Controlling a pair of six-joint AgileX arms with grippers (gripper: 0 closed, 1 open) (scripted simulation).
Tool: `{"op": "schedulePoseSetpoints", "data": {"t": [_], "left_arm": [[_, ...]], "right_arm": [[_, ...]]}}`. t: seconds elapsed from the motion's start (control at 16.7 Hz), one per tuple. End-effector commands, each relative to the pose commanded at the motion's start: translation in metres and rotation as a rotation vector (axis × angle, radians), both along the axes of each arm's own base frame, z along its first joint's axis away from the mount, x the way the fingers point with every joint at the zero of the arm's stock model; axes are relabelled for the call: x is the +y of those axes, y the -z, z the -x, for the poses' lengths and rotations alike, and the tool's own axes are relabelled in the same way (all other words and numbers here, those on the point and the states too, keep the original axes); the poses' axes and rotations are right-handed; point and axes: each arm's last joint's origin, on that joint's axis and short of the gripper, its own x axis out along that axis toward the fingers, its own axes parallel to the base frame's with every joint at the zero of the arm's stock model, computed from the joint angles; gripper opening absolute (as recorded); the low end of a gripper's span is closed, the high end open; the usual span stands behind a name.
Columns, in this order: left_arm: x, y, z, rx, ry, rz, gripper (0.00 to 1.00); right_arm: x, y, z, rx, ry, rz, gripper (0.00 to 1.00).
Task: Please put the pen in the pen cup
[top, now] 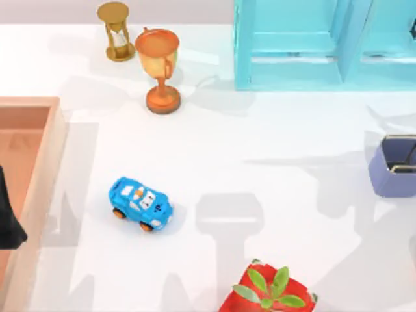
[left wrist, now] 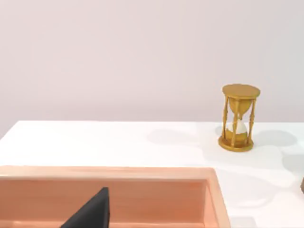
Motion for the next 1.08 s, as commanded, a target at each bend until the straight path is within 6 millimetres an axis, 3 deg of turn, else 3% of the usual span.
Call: {"op": "schedulePoseSetpoints", "data": {"t": [0.06, 0.66, 0.96, 1.08], "left_arm": [[0.0, 0.0, 0.0, 0.0, 0.0, 0.0, 1.0], [0.0, 0.0, 0.0, 0.0, 0.0, 0.0, 1.0], [0.0, 0.0, 0.0, 0.0, 0.0, 0.0, 1.0], [0.0, 0.0, 0.0, 0.0, 0.0, 0.0, 1.0]], "right_arm": [[0.0, 0.032, -0.018, -0.008, 0.123, 0.201, 0.0], [0.004, 0.003, -0.002, -0.001, 0.007, 0.014, 0.0], [0.005, 0.001, -0.001, 0.0, 0.0, 0.0, 0.0], [0.005, 0.001, -0.001, 0.0, 0.0, 0.0, 0.15]]}}
